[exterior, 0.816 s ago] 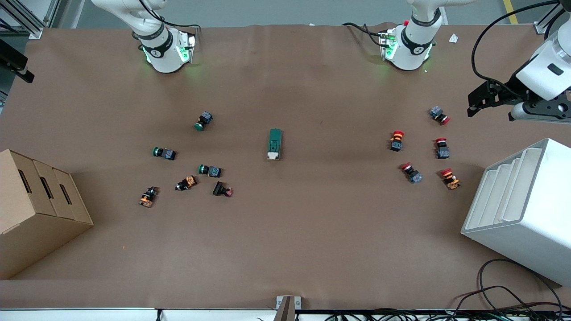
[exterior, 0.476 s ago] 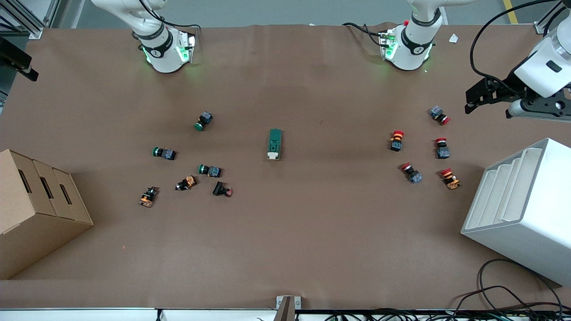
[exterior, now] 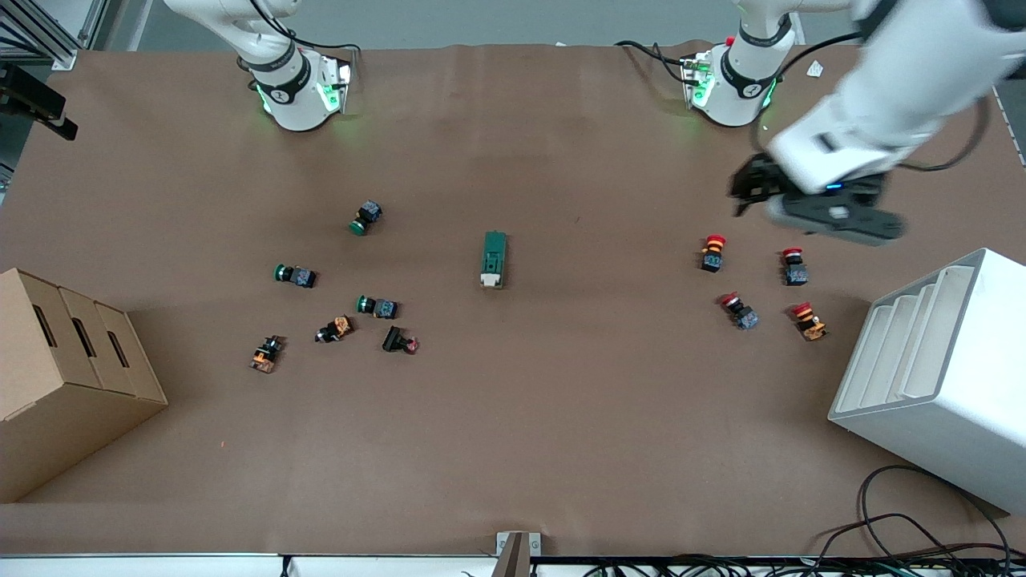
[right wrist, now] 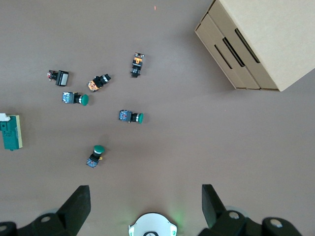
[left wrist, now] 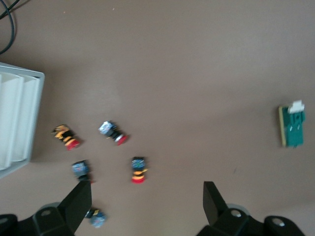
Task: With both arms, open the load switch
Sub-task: 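Move the left gripper over the green load switch and lower it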
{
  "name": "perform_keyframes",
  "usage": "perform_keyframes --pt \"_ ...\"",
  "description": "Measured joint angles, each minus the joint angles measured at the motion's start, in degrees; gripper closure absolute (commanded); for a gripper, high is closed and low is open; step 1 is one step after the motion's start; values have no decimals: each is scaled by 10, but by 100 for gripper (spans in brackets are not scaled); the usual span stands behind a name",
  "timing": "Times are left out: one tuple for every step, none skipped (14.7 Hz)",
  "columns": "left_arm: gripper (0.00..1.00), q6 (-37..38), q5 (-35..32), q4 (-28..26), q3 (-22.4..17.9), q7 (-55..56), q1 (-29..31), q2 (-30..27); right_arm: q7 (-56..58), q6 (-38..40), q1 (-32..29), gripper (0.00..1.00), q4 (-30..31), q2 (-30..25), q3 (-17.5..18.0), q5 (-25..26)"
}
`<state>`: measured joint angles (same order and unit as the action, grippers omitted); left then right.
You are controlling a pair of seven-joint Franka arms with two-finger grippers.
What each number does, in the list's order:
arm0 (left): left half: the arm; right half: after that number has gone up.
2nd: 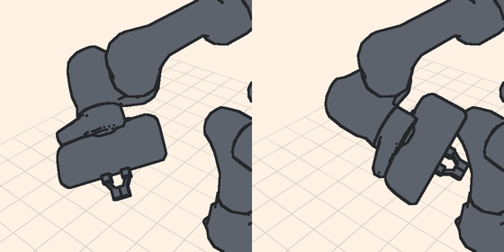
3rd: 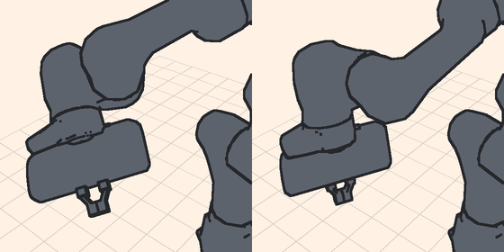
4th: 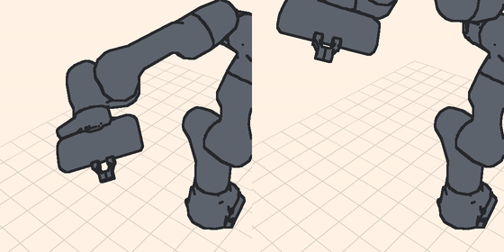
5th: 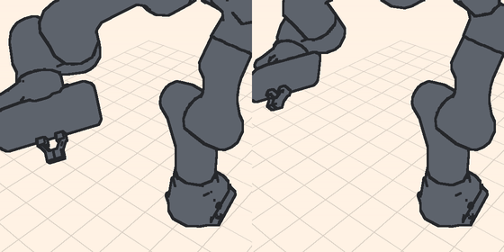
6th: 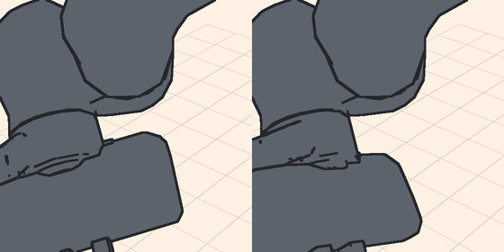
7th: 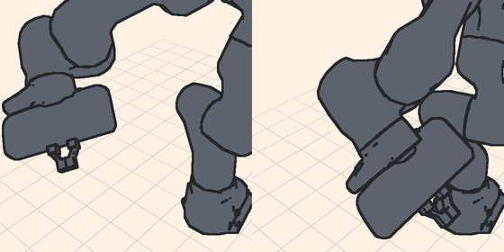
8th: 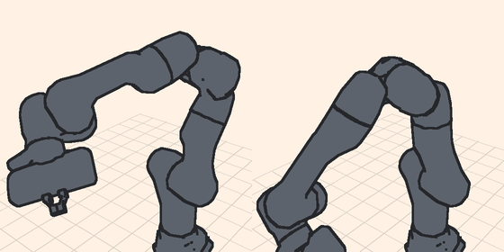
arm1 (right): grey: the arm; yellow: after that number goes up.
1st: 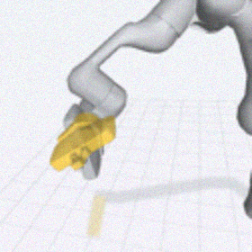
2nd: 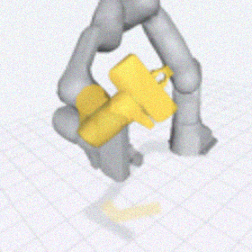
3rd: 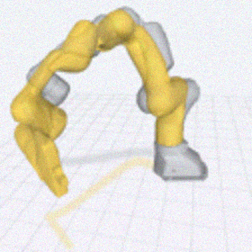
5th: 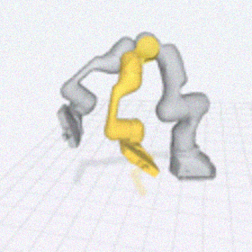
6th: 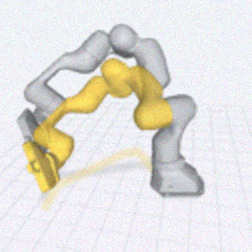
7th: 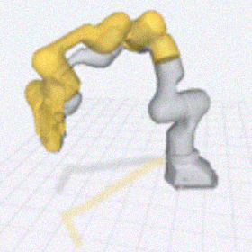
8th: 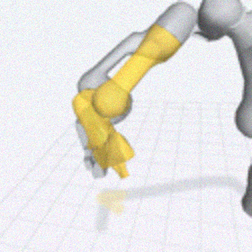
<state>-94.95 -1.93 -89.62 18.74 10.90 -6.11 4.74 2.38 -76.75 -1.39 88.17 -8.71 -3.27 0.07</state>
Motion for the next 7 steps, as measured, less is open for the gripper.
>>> perform_keyframes --pt "0 -3 -7 2 8 59 -28 10 0 0 0 0 0 0 0 -1" --pt "0 -6 -16 3 13 124 -60 19 0 0 0 0 0 0 0 -2" --pt "0 -9 -35 3 16 191 -97 29 0 0 0 0 0 0 0 -3" --pt "0 -12 -63 3 17 259 -136 41 0 0 0 0 0 0 0 -3" --pt "0 -15 -96 3 19 324 -177 56 0 0 0 0 0 0 0 -3" --pt "0 -18 -127 3 19 379 -214 73 0 0 0 0 0 0 0 -3" --pt "0 -23 -157 3 20 432 -250 92 -1 0 0 0 0 0 0 -3"
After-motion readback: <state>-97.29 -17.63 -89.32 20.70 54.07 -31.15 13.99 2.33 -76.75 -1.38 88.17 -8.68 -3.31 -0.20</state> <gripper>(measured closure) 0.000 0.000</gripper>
